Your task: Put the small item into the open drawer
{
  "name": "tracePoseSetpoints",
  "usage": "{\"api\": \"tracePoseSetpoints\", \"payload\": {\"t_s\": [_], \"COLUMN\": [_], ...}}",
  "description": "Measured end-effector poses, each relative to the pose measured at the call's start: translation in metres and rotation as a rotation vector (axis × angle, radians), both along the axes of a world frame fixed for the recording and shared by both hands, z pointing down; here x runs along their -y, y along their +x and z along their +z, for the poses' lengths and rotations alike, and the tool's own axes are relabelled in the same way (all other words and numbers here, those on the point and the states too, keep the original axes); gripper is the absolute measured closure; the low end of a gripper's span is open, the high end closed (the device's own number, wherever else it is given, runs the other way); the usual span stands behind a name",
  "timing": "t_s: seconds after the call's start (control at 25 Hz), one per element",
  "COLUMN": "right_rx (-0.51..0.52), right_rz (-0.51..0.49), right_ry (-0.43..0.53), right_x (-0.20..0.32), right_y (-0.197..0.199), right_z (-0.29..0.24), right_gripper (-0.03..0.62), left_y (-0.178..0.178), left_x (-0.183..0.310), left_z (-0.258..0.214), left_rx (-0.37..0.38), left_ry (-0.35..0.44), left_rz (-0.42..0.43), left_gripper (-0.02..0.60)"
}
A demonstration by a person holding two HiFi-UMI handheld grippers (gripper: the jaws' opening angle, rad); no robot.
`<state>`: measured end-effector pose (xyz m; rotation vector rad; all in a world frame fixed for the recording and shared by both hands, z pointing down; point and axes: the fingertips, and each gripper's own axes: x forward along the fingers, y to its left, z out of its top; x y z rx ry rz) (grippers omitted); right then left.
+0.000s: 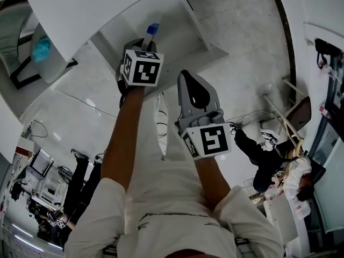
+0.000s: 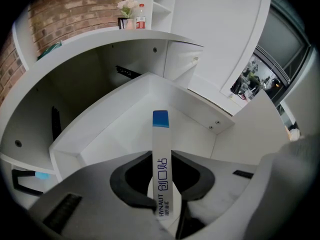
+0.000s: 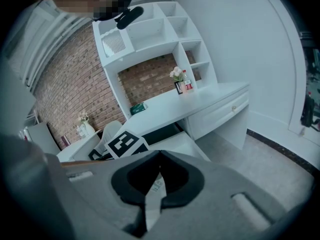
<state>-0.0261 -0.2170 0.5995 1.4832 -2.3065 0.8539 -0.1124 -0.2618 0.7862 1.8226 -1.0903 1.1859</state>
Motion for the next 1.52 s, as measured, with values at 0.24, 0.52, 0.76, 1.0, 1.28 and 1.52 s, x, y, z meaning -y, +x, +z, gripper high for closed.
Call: {"api": "tracePoseSetpoints", "payload": {"t_s": [0.24,0.52,0.76,1.0,1.28,1.52], "right_rx": [-0.004,-0.007,-0.006,-0.01,0.0,-0.011], "right_rz": [0.008,0.011,0.013,0.021,0.016,0.037], "right_ry": [-0.007,-0.013,-0.013,-0.008,0.006,0.041], "right_x": [0.001,0.003,0.003,0.004,0.004,0.006], "right_y": [0.002,0.004,0.006,0.01,0.008,0.01], "right_z": [0.003,0.004,0.004,0.005,-0.01,-0.042], "right_gripper": [0.596,0.595,0.597,0.595,0.596,0.596], "left_y": [-0.002,-0.002,0.0,0.002,0.003,0.003], "left_x": [0.0,0.0,-0.001,0.003,0.007,0.008], "left_z": [0.008,0.013,0.018,0.013,-0.018,-0.067], "left_rx": [0.013,0.027,0.027,0.005,-0.006,-0.039], "left_ry": [-0.022,-0.037,-0.044,-0.029,0.002,0.044], "left_rz": [-0.004,-0.003,-0.003,-0.018,-0.014,-0.031], "left_gripper": [0.499,0.495,0.479,0.405,0.4,0.4]}}
